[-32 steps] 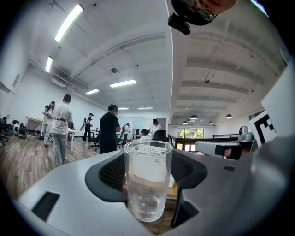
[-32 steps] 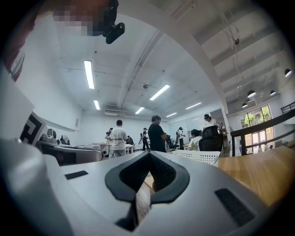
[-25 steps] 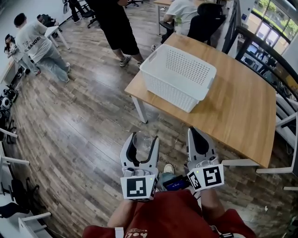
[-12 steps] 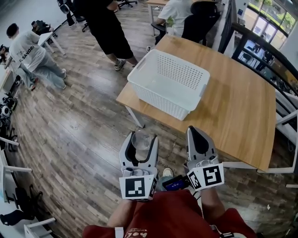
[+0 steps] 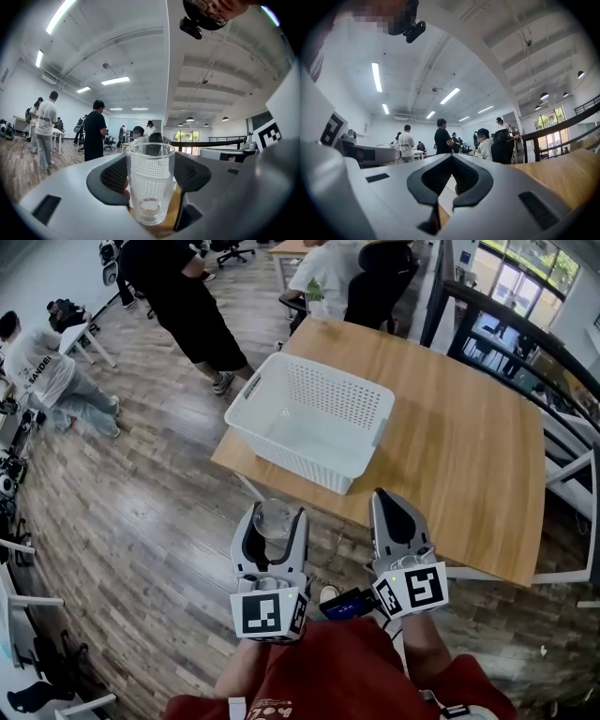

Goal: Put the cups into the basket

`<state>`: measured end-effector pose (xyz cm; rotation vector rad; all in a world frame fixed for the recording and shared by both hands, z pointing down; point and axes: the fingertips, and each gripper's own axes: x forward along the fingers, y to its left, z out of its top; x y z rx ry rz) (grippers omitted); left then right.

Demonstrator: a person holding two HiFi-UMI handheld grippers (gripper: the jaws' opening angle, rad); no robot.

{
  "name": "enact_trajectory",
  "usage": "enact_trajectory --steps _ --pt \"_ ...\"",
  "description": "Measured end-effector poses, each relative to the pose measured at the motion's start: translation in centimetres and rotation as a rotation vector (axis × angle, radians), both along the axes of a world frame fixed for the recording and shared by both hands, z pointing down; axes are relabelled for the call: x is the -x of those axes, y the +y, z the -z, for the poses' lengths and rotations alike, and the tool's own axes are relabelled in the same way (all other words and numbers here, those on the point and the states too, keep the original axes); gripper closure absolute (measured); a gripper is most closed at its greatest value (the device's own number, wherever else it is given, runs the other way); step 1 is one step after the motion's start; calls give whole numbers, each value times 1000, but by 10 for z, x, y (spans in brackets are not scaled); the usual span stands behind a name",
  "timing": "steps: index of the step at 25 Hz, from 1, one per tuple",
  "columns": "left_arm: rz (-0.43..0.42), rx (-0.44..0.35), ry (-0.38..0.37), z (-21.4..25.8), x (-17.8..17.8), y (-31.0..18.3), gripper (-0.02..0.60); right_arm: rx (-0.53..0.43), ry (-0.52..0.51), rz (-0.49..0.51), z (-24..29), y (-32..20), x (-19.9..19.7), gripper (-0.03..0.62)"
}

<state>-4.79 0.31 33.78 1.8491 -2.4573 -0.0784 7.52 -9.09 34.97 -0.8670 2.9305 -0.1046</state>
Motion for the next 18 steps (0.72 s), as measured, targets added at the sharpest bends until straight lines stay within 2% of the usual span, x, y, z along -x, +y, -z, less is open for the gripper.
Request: enact_trajectory --steps 7,18 --pt "-13 -16 -3 4 -2 -8 295 -10 -10 -23 5 -10 -5 589" --pt "-80 -2 -4 -5 37 -35 295 -32 -8 -102 7 -40 27 589"
